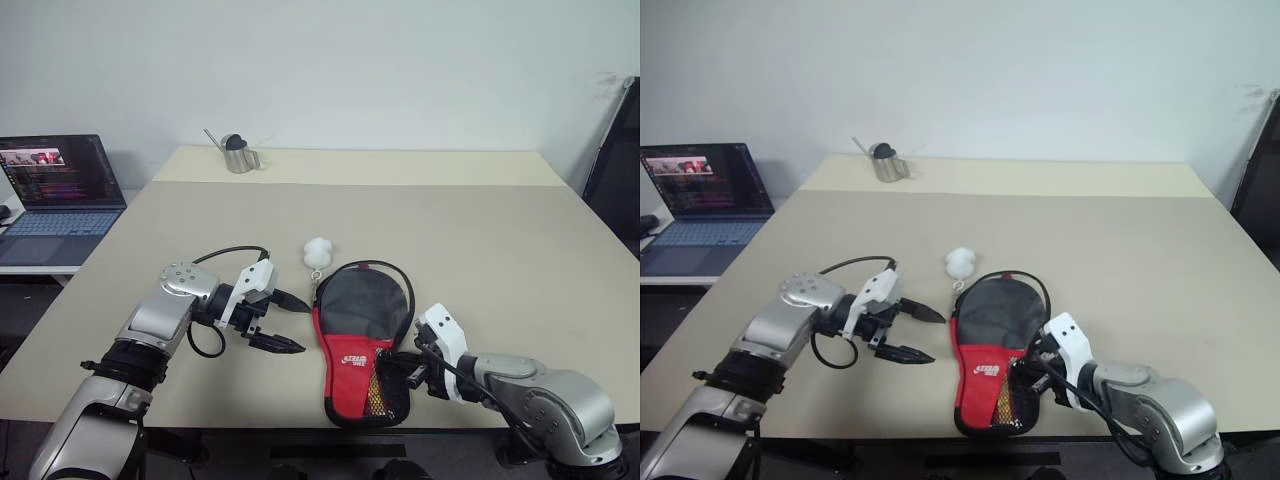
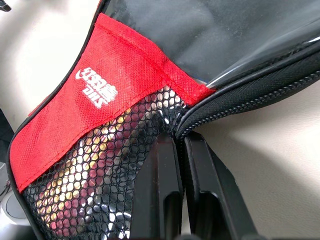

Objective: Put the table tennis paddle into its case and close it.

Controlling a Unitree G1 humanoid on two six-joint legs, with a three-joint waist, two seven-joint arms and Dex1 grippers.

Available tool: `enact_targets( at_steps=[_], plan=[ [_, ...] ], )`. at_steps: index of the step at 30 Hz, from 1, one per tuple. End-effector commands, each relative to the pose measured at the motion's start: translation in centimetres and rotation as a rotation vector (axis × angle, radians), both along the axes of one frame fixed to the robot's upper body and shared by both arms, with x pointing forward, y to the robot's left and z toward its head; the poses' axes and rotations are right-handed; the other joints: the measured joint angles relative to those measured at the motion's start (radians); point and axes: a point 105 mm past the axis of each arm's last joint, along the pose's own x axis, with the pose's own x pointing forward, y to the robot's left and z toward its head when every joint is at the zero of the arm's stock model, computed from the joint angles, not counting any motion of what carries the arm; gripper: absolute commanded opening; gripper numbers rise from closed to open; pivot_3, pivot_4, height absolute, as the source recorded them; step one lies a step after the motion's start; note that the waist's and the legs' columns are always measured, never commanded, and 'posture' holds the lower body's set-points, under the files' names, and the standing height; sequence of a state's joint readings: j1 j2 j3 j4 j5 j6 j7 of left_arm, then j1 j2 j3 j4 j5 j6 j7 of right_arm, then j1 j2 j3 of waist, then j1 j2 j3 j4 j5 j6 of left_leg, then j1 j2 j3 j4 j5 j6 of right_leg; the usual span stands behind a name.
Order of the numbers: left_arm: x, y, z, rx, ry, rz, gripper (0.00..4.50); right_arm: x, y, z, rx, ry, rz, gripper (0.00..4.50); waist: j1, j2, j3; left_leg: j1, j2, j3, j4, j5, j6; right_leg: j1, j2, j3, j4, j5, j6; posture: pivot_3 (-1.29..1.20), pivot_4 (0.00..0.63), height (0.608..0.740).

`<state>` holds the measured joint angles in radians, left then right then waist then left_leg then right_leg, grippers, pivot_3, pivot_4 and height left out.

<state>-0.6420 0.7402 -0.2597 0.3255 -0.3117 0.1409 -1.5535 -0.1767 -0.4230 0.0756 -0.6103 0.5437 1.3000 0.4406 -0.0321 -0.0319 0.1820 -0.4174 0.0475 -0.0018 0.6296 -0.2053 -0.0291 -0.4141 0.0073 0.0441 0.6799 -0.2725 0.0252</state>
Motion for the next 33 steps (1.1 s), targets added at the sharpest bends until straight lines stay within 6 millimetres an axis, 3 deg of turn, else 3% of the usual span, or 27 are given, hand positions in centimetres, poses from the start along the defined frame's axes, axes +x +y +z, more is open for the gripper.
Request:
enact_targets(
  at_steps=[1,4,7,17,22,25,33],
  plan=[
    [-0.5,-0.3,0.7,-0.007,-0.006,-0.071,3.95,-0.5,0.3,-0.5,-0.008,0.023,0.001,0.02,0.000,0.000,0.000,0.000,0.000,0.000,0.000,0.000,0.000,0.000,0.000,0.000,0.000,0.000,0.000,0.00,0.150,0.740],
    [-0.5,-0.5,0.7,-0.011,-0.008,-0.072,3.95,0.0,-0.1,-0.2,0.005,0.009,-0.041,0.02,0.000,0.000,0.000,0.000,0.000,0.000,0.000,0.000,0.000,0.000,0.000,0.000,0.000,0.000,0.000,0.00,0.150,0.740],
    [-0.4,-0.6,0.8,-0.013,-0.011,-0.070,3.95,0.2,-0.8,-0.1,-0.001,0.002,-0.090,0.73,0.000,0.000,0.000,0.000,0.000,0.000,0.001,0.000,0.000,0.000,0.000,0.000,0.001,0.000,0.000,0.00,0.150,0.740],
    [-0.4,-0.8,0.9,-0.028,-0.014,-0.058,3.95,0.2,-2.9,2.1,-0.034,-0.107,-0.141,4.10,0.000,0.000,0.000,0.000,0.000,-0.001,0.002,0.000,0.000,0.001,0.000,0.000,0.001,0.001,0.000,0.00,0.150,0.740],
    [0.2,-1.0,1.7,-0.074,-0.028,-0.003,3.95,0.6,-2.2,5.7,0.042,-0.249,-0.099,4.10,-0.001,0.000,0.000,0.001,0.000,-0.001,0.002,0.000,0.000,0.001,0.000,0.000,0.001,0.001,0.000,0.00,0.150,0.740],
    [2.3,-1.7,3.3,-0.204,-0.041,0.163,3.95,1.5,-1.4,7.0,0.024,-0.343,-0.078,4.48,-0.002,0.000,0.000,0.001,0.000,-0.001,0.002,0.000,0.000,0.001,0.001,0.000,0.001,0.001,0.000,0.00,0.150,0.740],
    [3.3,-1.0,4.1,-0.283,-0.049,0.333,3.95,3.9,2.0,7.2,0.012,-0.429,0.020,4.48,-0.003,0.000,0.000,0.001,0.000,-0.001,0.001,0.000,0.000,0.001,0.001,0.000,0.001,0.001,0.000,0.00,0.150,0.740]
  ],
)
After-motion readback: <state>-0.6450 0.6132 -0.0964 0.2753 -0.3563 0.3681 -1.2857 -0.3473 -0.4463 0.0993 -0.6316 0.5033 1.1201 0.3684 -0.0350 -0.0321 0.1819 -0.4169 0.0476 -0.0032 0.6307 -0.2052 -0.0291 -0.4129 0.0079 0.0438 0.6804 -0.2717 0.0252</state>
